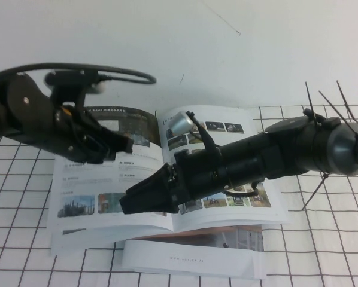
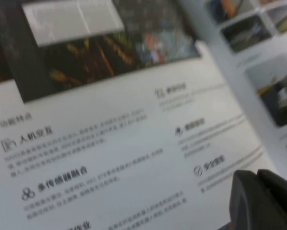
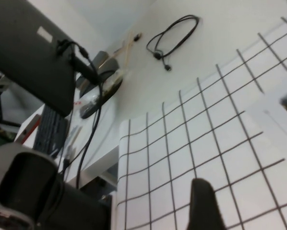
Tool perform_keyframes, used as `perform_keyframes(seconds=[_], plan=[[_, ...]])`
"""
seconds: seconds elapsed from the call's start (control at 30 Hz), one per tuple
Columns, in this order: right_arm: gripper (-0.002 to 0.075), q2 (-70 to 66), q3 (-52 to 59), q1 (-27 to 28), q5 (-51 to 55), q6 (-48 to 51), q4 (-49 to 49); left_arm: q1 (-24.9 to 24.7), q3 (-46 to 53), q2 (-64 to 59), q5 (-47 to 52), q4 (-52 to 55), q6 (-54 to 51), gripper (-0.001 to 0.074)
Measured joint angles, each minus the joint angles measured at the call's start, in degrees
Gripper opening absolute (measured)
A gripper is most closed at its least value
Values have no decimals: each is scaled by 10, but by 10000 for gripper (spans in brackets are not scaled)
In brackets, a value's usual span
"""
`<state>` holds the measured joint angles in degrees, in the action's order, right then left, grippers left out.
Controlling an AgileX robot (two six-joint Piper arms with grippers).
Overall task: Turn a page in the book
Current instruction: Open the closed book
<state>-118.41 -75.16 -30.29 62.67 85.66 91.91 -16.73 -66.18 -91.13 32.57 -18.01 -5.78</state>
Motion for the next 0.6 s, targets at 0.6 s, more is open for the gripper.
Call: perform_keyframes(seconds=[0.6], plan=[[404, 113, -1, 156, 42, -64, -94, 0, 98, -123, -11, 129, 131, -2]])
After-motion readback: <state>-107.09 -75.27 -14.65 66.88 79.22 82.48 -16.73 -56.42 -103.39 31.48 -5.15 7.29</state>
